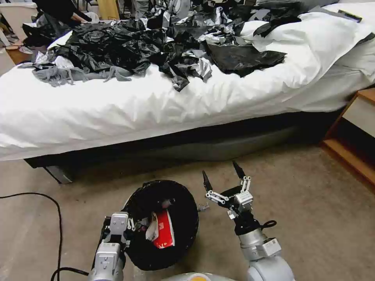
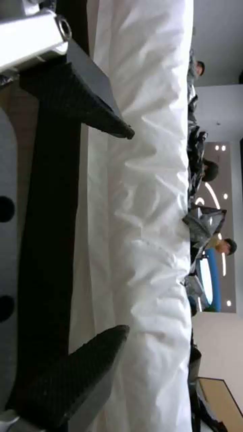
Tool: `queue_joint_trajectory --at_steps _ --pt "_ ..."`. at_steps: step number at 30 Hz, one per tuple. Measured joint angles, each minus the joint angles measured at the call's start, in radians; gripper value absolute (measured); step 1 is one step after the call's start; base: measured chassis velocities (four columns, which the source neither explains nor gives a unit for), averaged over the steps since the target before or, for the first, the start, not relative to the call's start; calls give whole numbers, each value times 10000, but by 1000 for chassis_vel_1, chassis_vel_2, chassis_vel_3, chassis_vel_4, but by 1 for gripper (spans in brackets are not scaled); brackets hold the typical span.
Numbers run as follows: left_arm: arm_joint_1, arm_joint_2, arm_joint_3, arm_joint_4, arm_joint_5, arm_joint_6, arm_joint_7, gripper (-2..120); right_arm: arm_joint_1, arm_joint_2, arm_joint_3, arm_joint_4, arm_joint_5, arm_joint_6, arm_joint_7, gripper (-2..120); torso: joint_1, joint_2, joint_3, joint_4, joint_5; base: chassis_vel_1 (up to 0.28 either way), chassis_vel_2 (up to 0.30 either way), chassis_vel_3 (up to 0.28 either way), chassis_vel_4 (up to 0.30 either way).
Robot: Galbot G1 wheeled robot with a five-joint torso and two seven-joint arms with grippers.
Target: Pick up the trash bin, then pick up the garbage from the floor and place it into the trash bin.
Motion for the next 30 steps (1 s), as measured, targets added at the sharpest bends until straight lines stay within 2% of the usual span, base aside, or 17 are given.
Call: queue_joint_trajectory --at_steps 14,30 --pt "-36 16 -83 -113 -111 6 0 0 150 -144 36 35 17 -171 2 100 1 0 0 1 -1 21 25 29 22" --pt "-115 35 -157 -102 -248 28 6 0 225 -366 434 -255 91 -199 -388 100 1 0 0 2 -2 108 108 108 106"
